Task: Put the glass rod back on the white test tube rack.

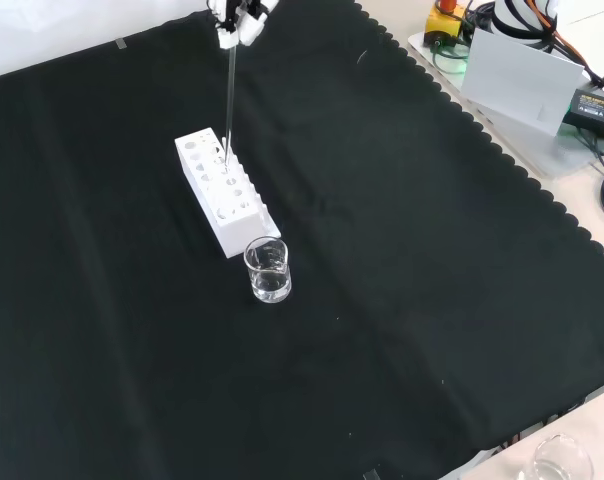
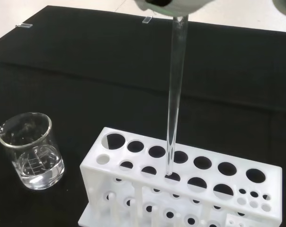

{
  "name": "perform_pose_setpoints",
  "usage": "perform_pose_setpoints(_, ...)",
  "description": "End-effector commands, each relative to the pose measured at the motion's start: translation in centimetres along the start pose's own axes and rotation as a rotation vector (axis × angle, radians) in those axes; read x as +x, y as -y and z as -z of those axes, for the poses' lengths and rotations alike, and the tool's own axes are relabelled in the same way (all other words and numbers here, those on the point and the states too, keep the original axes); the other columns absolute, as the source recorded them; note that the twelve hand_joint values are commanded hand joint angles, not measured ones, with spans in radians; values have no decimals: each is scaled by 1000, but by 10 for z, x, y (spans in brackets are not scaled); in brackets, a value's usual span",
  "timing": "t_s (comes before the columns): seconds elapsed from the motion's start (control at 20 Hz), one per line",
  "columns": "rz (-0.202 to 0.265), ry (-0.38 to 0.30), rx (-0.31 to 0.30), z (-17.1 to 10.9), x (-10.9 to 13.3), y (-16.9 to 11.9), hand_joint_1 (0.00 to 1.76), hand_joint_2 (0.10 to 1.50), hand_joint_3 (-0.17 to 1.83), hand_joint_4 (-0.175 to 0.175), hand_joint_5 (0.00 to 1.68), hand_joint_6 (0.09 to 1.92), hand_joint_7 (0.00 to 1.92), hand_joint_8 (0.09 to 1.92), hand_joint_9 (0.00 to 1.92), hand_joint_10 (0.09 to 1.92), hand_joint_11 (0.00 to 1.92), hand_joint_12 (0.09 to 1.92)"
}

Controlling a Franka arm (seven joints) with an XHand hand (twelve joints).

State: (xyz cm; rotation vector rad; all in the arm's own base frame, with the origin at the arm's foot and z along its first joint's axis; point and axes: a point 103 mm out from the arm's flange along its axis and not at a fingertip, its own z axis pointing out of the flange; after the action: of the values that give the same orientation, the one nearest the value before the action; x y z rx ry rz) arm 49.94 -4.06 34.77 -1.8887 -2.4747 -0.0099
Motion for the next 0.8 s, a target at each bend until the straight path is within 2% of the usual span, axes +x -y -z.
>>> perform_pose_setpoints(0.05,-5,2,7,-2,-1,1,1320,1036,-175,-175,1378,320,1420,327,1824,379,1709,534)
perform_pose_setpoints(0.8,6,16,22,-6,10,-5,1320,1036,-175,-175,1379,318,1422,325,1824,376,1708,535)
